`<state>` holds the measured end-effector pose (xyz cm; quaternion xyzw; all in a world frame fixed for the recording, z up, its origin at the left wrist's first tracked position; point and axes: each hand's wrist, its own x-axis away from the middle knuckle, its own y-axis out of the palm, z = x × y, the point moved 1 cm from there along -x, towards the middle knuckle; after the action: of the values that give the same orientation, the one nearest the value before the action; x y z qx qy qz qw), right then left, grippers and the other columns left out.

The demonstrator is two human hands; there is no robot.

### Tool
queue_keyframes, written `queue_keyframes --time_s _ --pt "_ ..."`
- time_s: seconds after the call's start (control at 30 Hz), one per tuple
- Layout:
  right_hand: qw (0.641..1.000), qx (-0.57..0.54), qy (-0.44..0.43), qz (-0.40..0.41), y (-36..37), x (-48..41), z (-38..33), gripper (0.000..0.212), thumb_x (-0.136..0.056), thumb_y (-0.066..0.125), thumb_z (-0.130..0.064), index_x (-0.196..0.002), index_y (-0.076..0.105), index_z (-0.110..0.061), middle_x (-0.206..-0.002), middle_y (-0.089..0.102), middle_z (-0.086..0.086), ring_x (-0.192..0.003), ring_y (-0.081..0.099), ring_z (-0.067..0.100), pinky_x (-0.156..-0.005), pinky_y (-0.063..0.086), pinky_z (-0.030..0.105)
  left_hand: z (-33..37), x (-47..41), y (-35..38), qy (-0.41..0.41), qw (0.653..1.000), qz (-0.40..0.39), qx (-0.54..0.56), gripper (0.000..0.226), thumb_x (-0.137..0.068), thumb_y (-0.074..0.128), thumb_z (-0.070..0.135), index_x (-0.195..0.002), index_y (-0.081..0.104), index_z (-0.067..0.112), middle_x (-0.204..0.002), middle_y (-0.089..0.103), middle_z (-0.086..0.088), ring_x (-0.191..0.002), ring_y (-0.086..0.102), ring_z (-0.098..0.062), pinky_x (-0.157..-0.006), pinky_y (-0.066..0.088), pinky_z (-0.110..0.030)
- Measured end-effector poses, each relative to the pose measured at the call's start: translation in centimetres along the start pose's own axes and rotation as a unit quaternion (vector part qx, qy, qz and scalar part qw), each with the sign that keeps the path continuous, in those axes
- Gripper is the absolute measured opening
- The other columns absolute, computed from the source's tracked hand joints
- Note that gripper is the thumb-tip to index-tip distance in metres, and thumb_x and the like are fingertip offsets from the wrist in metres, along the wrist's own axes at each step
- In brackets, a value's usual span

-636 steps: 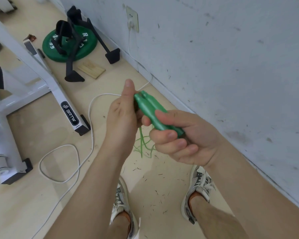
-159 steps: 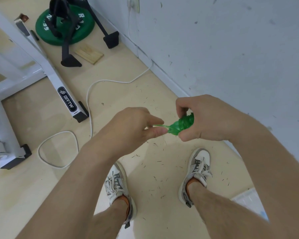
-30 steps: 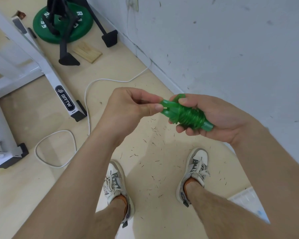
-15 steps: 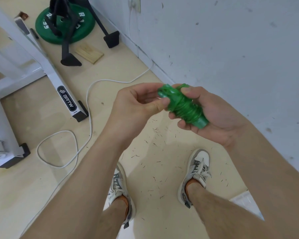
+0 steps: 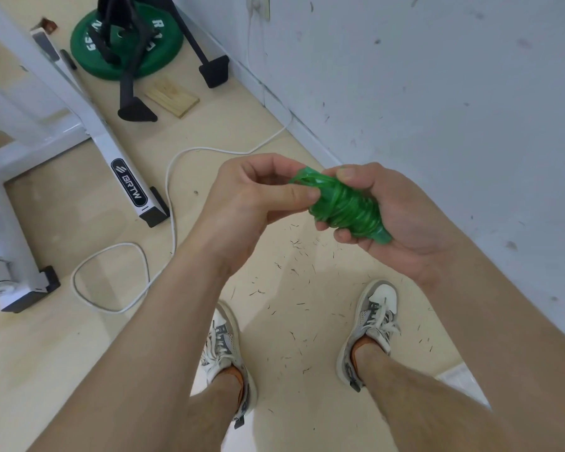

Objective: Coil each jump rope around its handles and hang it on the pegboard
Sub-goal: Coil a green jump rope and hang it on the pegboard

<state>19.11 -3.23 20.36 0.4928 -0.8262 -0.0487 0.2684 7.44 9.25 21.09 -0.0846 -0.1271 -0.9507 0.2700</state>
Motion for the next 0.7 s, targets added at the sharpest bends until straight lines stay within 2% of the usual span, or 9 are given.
queue_keyframes --time_s 0.07,0.17,0.23,0.3,0.37,0.43,0.5,0.57,0.7 --pt "1.000 -0.004 -0.007 0.024 0.2 0.0 0.1 0.029 -0.079 0.057 -0.026 -0.097 0.064 -0.004 -0.080 0.067 0.010 -0.066 0.063 0.020 -0.048 0.046 0.023 0.1 0.1 0.3 0.018 0.999 0.025 -0.033 0.015 -0.067 0.071 0.002 -0.079 0.071 0.010 -0.081 0.072 -0.013 -0.080 0.068 -0.029 -0.086 0.053 -0.040" --pt "0.997 -0.047 0.007 0.057 0.9 0.0 0.3 0.023 -0.087 0.055 -0.023 -0.097 0.066 -0.006 -0.079 0.067 0.009 -0.065 0.063 0.018 -0.049 0.045 0.022 0.1 0.3 1.1 0.108 0.967 0.119 -0.198 0.011 -0.068 0.069 0.013 -0.075 0.072 0.021 -0.081 0.069 -0.001 -0.074 0.062 -0.014 -0.070 0.051 -0.027" --pt "0.993 -0.102 0.027 0.061 1.5 0.1 0.6 0.026 -0.085 0.055 -0.025 -0.100 0.065 -0.006 -0.077 0.066 0.008 -0.063 0.062 0.018 -0.048 0.045 0.022 0.3 0.3 1.3 0.163 0.945 0.144 -0.246 0.013 -0.068 0.067 0.014 -0.074 0.070 0.024 -0.085 0.060 0.008 -0.070 0.054 -0.006 -0.062 0.048 -0.020" --pt "0.985 -0.161 0.054 0.044 2.2 0.1 0.9 0.036 -0.076 0.059 -0.029 -0.104 0.063 -0.007 -0.078 0.065 0.007 -0.063 0.062 0.017 -0.046 0.044 0.021 0.1 0.1 1.0 0.156 0.957 0.146 -0.196 0.013 -0.067 0.068 0.011 -0.071 0.069 0.023 -0.084 0.057 0.006 -0.068 0.051 -0.008 -0.060 0.044 -0.021" --pt "0.972 -0.220 0.084 0.006 3.1 0.2 1.3 0.039 -0.073 0.058 -0.033 -0.104 0.065 -0.010 -0.079 0.064 0.005 -0.062 0.059 0.016 -0.042 0.042 0.018 0.0 0.0 0.6 0.124 0.981 0.120 -0.083 0.014 -0.065 0.071 0.008 -0.068 0.064 0.019 -0.078 0.058 -0.002 -0.071 0.052 -0.016 -0.064 0.044 -0.028" --pt "0.961 -0.259 0.094 -0.029 3.6 0.3 1.4 0.034 -0.076 0.054 -0.035 -0.099 0.066 -0.013 -0.078 0.065 0.004 -0.060 0.057 0.015 -0.038 0.040 0.015 0.0 -0.1 0.4 0.094 0.993 0.059 0.035 0.020 -0.065 0.073 -0.001 -0.068 0.058 0.013 -0.075 0.061 -0.006 -0.072 0.056 -0.023 -0.065 0.047 -0.031" --pt "0.962 -0.256 0.086 -0.038 3.6 0.3 1.4 0.033 -0.076 0.053 -0.035 -0.097 0.067 -0.014 -0.077 0.065 0.003 -0.060 0.057 0.014 -0.037 0.039 0.015 0.2 0.0 0.1 0.088 0.991 -0.002 0.098 0.019 -0.073 0.070 -0.007 -0.070 0.057 0.007 -0.077 0.063 -0.006 -0.072 0.059 -0.023 -0.066 0.049 -0.030" --pt "0.968 -0.235 0.080 -0.029 3.3 0.3 1.1 0.032 -0.075 0.054 -0.035 -0.095 0.067 -0.014 -0.077 0.064 0.004 -0.059 0.057 0.015 -0.036 0.039 0.015 0.3 0.0 -0.5 0.107 0.991 -0.023 0.082 0.011 -0.079 0.069 0.000 -0.073 0.064 0.007 -0.082 0.065 -0.007 -0.077 0.060 -0.022 -0.072 0.049 -0.029" --pt "0.973 -0.209 0.093 -0.002 2.7 0.3 0.8 0.028 -0.074 0.057 -0.034 -0.089 0.069 -0.013 -0.077 0.064 0.004 -0.059 0.058 0.016 -0.034 0.038 0.015 0.4 0.3 -1.3 0.131 0.987 0.021 -0.092 0.012 -0.089 0.064 0.014 -0.085 0.075 0.013 -0.087 0.071 -0.007 -0.082 0.061 -0.023 -0.077 0.049 -0.033"
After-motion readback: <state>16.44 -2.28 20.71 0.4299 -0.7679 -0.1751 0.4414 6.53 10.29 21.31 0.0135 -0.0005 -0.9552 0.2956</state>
